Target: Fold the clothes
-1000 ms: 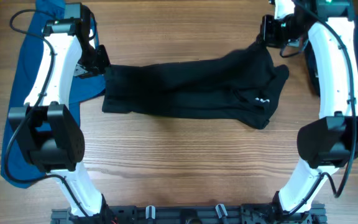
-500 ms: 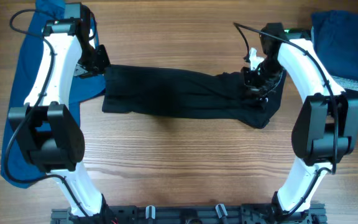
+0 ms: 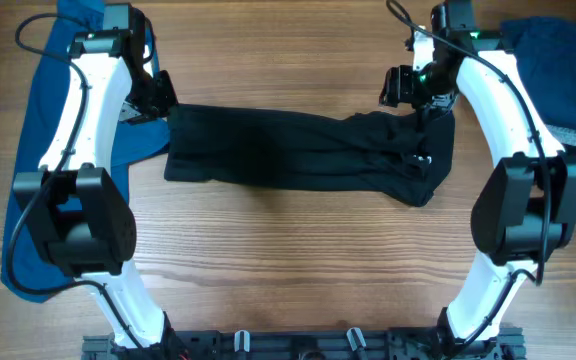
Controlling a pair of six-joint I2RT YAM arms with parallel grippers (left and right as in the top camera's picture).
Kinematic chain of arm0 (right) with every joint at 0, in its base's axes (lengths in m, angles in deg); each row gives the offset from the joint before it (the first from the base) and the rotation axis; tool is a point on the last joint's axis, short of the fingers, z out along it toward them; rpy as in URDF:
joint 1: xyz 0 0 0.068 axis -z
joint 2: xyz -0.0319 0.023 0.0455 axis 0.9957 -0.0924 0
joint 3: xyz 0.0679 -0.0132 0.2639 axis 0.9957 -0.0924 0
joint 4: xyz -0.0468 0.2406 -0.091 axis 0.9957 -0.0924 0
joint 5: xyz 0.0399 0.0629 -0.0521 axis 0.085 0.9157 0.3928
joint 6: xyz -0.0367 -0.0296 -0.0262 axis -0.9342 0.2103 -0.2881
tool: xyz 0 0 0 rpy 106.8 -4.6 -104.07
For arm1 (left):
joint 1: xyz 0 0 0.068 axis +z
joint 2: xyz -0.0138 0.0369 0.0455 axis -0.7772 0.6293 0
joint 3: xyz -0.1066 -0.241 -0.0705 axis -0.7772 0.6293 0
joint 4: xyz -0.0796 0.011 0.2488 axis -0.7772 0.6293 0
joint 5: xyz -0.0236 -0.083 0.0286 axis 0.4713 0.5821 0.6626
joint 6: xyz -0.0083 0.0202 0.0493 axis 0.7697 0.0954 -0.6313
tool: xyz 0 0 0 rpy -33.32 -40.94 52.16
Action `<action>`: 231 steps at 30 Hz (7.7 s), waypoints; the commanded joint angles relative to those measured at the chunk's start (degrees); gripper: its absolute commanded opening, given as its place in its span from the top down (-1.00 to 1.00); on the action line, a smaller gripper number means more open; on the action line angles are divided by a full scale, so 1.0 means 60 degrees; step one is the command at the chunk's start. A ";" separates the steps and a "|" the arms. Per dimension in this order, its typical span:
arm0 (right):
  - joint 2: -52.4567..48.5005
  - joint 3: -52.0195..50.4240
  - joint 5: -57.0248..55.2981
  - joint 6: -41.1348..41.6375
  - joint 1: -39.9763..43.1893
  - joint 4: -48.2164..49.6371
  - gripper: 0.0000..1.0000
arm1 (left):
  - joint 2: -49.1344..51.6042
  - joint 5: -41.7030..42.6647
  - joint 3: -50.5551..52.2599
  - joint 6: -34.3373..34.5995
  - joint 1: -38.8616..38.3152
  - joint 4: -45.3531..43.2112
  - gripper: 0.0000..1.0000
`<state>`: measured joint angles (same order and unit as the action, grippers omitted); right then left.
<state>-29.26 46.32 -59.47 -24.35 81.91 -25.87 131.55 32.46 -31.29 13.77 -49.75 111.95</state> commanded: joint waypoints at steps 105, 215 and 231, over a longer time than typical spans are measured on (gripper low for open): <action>-0.1603 0.5621 0.0182 -0.0769 0.0015 -0.1512 0.91 | 0.0958 0.0892 -0.3064 -0.1971 -0.0750 -0.2630 0.90; 0.6247 0.5625 -0.1934 0.0801 0.0033 -0.5435 0.91 | -0.6557 -0.0579 -0.3530 -0.1144 -0.2153 0.0692 0.92; 0.6204 0.5603 -0.2685 0.0776 0.0033 -0.5712 0.91 | -0.5952 -0.2641 -0.3519 -0.0291 -0.2153 0.1945 0.92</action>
<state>14.32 80.18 -74.03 -18.56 81.91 -60.23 89.65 21.62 -52.32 9.92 -62.84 123.64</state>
